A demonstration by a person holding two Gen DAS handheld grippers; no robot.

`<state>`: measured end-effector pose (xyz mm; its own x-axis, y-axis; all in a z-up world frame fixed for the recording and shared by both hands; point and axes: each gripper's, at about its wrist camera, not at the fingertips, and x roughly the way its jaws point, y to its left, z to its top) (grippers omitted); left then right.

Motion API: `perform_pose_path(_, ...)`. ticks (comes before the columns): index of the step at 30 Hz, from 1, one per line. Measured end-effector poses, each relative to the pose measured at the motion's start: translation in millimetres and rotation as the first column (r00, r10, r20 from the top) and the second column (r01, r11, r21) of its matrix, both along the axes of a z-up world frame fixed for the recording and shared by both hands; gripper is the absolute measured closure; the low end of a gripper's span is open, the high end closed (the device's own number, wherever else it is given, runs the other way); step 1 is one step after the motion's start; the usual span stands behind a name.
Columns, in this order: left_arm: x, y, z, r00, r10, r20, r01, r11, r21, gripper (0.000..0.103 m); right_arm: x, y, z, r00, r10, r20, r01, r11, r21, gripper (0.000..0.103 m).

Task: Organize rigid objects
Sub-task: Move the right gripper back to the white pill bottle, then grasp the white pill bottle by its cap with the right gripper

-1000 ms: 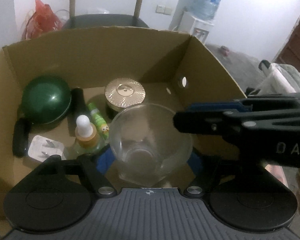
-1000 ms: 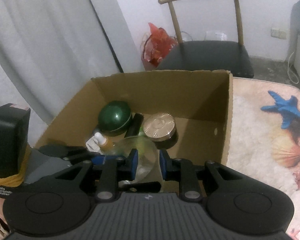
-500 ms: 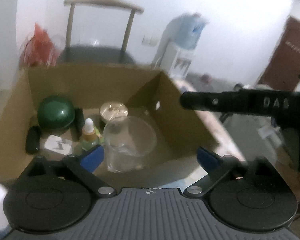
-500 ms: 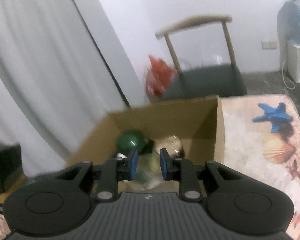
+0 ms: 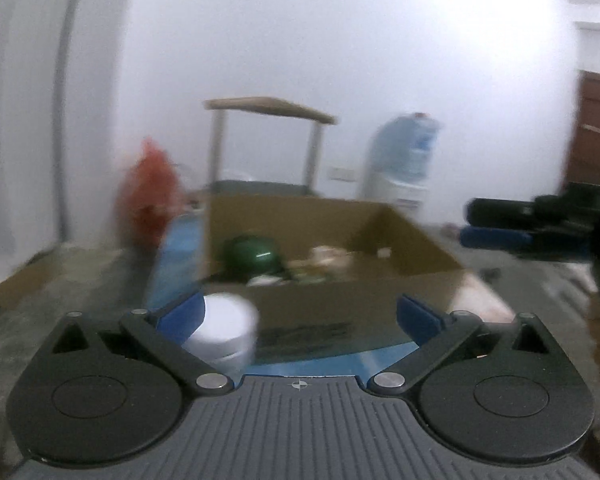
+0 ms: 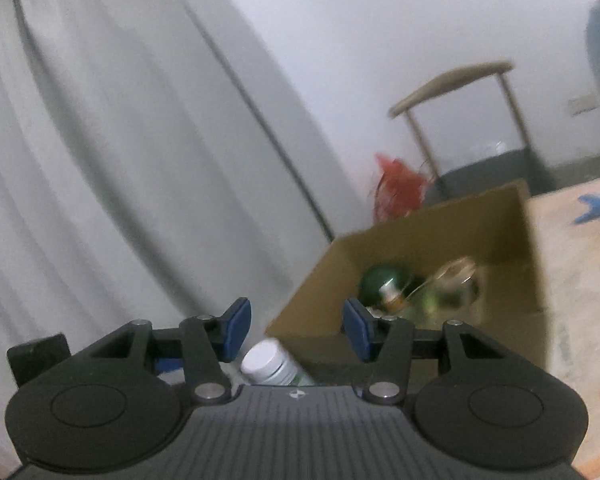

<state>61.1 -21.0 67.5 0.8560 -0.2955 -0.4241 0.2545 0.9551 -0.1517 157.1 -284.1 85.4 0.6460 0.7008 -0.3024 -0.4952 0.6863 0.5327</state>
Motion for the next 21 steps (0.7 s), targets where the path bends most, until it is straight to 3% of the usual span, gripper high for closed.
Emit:
perform_pose_path(4, 23.8, 7.8, -23.4, 0.991, 0.104, -0.085, -0.097, 0.992, 0.079, 0.0, 17.6, 39.9, -12.5, 0.997, 0.067, -0.05, -0.069, 0.996, -0.05, 0.049)
perform_pose_path(7, 45.8, 5.6, -42.4, 0.985, 0.115, -0.132, -0.102, 0.99, 0.102, 0.001, 29.5, 75.0, -26.4, 0.992, 0.095, -0.086, -0.104, 0.989, -0.104, 0.048)
perform_pose_path(11, 68.8, -1.5, -58.2, 0.981, 0.132, -0.14, -0.115, 0.986, 0.12, 0.003, 39.9, 111.0, -50.4, 0.985, 0.099, -0.138, -0.121, 0.98, -0.16, 0.048)
perform_pose_path(17, 73.2, 3.5, -62.5, 0.982, 0.122, -0.146, -0.108, 0.989, 0.099, 0.012, 55.0, 131.6, -64.0, 0.969, 0.115, -0.221, -0.144, 0.982, -0.12, 0.048)
perform_pose_path(21, 67.1, 7.2, -63.8, 0.981, 0.119, -0.15, -0.105, 0.99, 0.098, 0.027, 63.4, 135.7, -67.5, 0.964, 0.1, -0.245, -0.13, 0.985, -0.11, 0.048)
